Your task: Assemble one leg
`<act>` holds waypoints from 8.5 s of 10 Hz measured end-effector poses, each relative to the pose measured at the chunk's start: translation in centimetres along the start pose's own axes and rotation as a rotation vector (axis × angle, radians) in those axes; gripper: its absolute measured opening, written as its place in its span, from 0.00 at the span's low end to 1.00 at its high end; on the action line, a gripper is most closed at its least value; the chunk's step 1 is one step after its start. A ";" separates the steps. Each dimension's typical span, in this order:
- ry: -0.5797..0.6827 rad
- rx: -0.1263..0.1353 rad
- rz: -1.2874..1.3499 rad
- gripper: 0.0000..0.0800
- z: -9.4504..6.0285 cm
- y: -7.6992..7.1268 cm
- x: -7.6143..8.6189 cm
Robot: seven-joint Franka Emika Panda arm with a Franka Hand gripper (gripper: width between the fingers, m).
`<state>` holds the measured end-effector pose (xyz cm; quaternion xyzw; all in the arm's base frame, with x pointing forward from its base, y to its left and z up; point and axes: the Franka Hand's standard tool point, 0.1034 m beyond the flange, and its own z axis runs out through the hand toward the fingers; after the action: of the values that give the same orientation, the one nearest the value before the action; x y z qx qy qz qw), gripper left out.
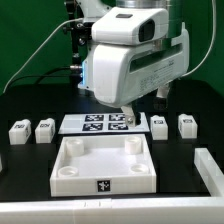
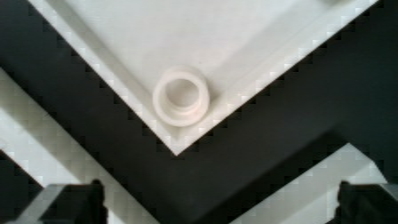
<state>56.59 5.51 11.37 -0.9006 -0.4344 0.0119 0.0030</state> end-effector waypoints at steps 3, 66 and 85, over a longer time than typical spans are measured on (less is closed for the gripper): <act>0.000 0.000 0.000 0.81 0.0 0.0 0.0; 0.018 0.038 -0.369 0.81 7.4 -7.9 -3.4; -0.649 0.354 0.854 0.81 6.3 -17.9 -0.1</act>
Offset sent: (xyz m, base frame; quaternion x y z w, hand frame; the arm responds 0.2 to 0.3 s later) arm 0.0000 0.0000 0.0000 0.0000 0.0000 0.0000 1.0000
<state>42.32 16.53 5.33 -0.9324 -0.0015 0.3612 0.0154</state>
